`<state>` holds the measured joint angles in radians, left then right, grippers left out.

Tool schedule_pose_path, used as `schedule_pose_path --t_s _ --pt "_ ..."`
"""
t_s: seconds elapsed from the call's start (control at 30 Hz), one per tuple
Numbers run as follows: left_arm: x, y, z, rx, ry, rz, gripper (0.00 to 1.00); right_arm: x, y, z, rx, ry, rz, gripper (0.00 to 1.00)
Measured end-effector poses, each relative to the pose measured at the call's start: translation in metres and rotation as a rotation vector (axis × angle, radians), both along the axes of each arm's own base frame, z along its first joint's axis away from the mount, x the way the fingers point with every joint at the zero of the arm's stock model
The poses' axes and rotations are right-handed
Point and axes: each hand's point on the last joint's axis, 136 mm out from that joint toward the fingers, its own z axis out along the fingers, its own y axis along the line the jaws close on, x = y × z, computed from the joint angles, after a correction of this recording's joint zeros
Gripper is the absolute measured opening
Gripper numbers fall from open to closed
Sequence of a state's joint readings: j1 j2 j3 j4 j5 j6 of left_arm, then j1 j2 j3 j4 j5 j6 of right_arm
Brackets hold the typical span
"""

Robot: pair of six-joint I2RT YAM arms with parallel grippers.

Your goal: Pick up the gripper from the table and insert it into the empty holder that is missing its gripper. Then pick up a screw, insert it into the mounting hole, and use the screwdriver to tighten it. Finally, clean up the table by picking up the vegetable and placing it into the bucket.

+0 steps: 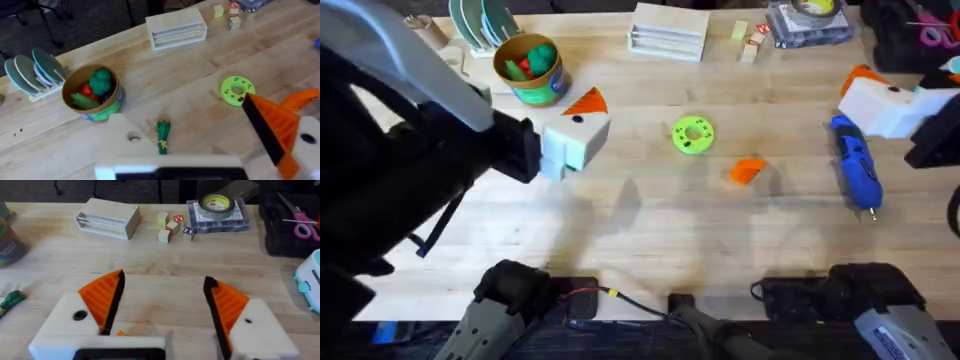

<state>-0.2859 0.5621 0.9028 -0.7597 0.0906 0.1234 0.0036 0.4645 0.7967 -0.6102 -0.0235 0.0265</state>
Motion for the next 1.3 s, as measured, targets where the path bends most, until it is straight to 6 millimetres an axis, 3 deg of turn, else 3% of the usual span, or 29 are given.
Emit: schedule_pose_path --t_s 0.33,0.8,1.03,1.3 --pt "-0.008 0.001 -0.015 0.016 0.067 -0.007 0.993 0.0 0.0 0.0 0.0 0.0 0.0 0.992" --pt "-0.008 -0.002 -0.013 0.009 0.057 -0.021 0.993 0.0 0.0 0.0 0.0 0.0 0.0 0.993" --pt "-0.01 -0.002 0.0 -0.048 -0.139 -0.024 0.993 0.0 0.0 0.0 0.0 0.0 0.0 0.992" --pt "-0.008 -0.004 -0.033 -0.097 -0.298 -0.035 0.993 0.0 0.0 0.0 0.0 0.0 0.0 0.992"
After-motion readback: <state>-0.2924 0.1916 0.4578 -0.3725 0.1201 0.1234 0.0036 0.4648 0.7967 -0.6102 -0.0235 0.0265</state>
